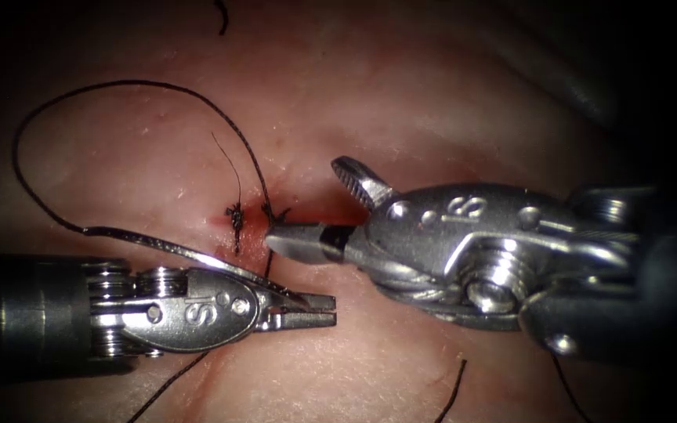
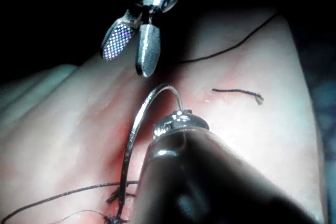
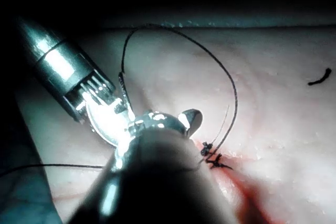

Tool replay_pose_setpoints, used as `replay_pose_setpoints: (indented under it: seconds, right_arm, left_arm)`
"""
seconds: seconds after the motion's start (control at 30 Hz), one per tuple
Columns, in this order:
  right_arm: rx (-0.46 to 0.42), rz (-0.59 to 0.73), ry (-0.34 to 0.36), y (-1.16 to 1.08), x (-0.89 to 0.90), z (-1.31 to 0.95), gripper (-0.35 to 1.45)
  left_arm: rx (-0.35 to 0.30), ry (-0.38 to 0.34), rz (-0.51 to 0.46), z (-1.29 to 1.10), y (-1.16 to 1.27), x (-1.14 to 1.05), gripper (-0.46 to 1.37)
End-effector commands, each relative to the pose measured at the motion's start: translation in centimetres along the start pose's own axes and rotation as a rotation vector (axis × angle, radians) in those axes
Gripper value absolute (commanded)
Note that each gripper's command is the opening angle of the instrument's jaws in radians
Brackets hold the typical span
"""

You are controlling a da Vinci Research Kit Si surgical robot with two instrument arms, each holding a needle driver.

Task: Wound Closure
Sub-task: Pass the needle from the left to the right tool

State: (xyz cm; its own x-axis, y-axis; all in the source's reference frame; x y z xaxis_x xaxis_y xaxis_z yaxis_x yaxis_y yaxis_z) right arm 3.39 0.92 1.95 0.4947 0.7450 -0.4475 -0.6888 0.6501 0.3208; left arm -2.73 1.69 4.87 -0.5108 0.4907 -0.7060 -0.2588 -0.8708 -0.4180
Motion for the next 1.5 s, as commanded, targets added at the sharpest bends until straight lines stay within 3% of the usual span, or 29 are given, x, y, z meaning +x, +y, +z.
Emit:
replay_pose_setpoints:
  seconds: [0.03,0.3,0.7,1.2,1.3,1.37,1.4,1.47,1.5]
  right_arm:
    - [0.030,-0.014,0.006,-0.04,0.00,-0.03,1.31]
    - [0.064,-0.060,0.021,-0.15,0.02,-0.10,1.29]
    - [0.057,-0.093,0.015,-0.19,-0.06,0.05,1.27]
    - [0.060,-0.097,0.002,-0.23,-0.11,0.09,1.20]
    - [0.063,-0.098,-0.006,-0.22,-0.11,0.09,1.01]
    - [0.068,-0.118,-0.003,-0.23,-0.12,0.09,0.68]
    - [0.073,-0.127,-0.004,-0.23,-0.12,0.09,0.46]
    - [0.086,-0.135,0.001,-0.24,-0.13,0.08,-0.19]
    - [0.091,-0.138,0.003,-0.24,-0.13,0.07,-0.35]
  left_arm:
    - [-0.015,-0.010,0.001,0.01,-0.01,0.00,-0.35]
    - [-0.033,-0.041,-0.002,0.02,-0.03,0.00,-0.35]
    - [-0.043,-0.116,-0.030,-0.01,0.07,0.05,-0.35]
    - [-0.034,-0.145,-0.032,-0.03,0.12,0.12,-0.35]
    - [-0.033,-0.145,-0.037,-0.03,0.12,0.12,-0.35]
    - [-0.033,-0.146,-0.038,-0.04,0.13,0.12,-0.35]
    - [-0.033,-0.146,-0.038,-0.04,0.13,0.12,-0.35]
    - [-0.033,-0.146,-0.032,-0.04,0.13,0.12,-0.35]
    - [-0.034,-0.146,-0.032,-0.04,0.14,0.13,-0.35]
